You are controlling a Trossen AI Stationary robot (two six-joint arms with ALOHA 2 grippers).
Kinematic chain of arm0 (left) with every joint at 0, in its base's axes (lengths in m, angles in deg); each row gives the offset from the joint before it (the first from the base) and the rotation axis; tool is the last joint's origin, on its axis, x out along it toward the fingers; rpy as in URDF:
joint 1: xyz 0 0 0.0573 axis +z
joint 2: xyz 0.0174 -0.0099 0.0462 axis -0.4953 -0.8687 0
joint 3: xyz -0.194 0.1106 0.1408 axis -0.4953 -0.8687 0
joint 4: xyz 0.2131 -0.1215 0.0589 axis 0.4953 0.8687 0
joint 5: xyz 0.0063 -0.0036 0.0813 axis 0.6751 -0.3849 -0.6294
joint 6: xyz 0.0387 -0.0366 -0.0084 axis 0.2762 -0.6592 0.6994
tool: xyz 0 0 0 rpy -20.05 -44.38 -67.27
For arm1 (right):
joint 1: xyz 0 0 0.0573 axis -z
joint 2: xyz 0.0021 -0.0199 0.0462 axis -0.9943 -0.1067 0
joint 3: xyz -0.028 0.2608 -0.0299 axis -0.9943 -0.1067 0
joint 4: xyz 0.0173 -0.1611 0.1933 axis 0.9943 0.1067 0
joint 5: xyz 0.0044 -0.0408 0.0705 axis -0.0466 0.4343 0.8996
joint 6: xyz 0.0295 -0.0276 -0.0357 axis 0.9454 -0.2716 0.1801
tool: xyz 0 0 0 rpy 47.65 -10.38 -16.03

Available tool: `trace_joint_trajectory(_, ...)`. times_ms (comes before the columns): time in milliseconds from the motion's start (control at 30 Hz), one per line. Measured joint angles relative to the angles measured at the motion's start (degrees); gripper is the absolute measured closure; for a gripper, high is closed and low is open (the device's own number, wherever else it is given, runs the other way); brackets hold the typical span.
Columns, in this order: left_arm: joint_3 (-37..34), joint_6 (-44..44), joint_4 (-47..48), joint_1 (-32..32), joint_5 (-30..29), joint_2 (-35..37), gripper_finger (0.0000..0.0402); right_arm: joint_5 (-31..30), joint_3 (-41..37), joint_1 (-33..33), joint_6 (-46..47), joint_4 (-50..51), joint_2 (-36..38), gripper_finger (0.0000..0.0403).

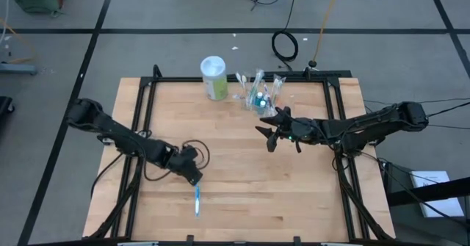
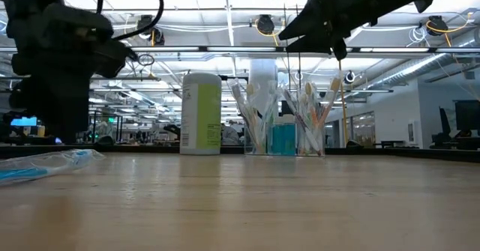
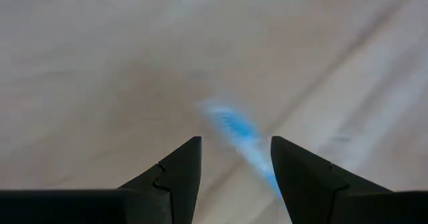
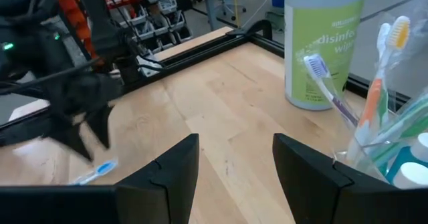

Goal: Pick & Place toothbrushing station
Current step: Put the blue toothbrush into the transparent organizer

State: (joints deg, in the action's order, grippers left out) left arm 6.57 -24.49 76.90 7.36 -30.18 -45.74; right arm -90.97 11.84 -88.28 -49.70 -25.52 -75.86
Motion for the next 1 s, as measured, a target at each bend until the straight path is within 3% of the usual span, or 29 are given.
trace_joint_trajectory(200,0.0,-0.9,-7.4,-3.4,-0.1,-6.1,0.0218,0.0,0.0,0.0,0.0,-0.5,0.0,0.0220)
trace_joint_trajectory(500,0.3,0.7,-8.4,-2.9,1.1,-11.5,0.0222,-0.1,0.0,0.0,0.0,-0.1,0.0,0.0220)
trace_joint_trajectory(667,0.9,6.1,-8.4,-2.6,0.3,-11.1,0.0278,-0.1,0.0,-0.2,0.0,-0.1,0.0,0.0220)
trace_joint_trajectory(1000,1.6,18.6,-11.3,0.5,-7.0,-8.2,0.0389,-0.1,0.0,-0.4,0.1,-1.4,0.0,0.0220)
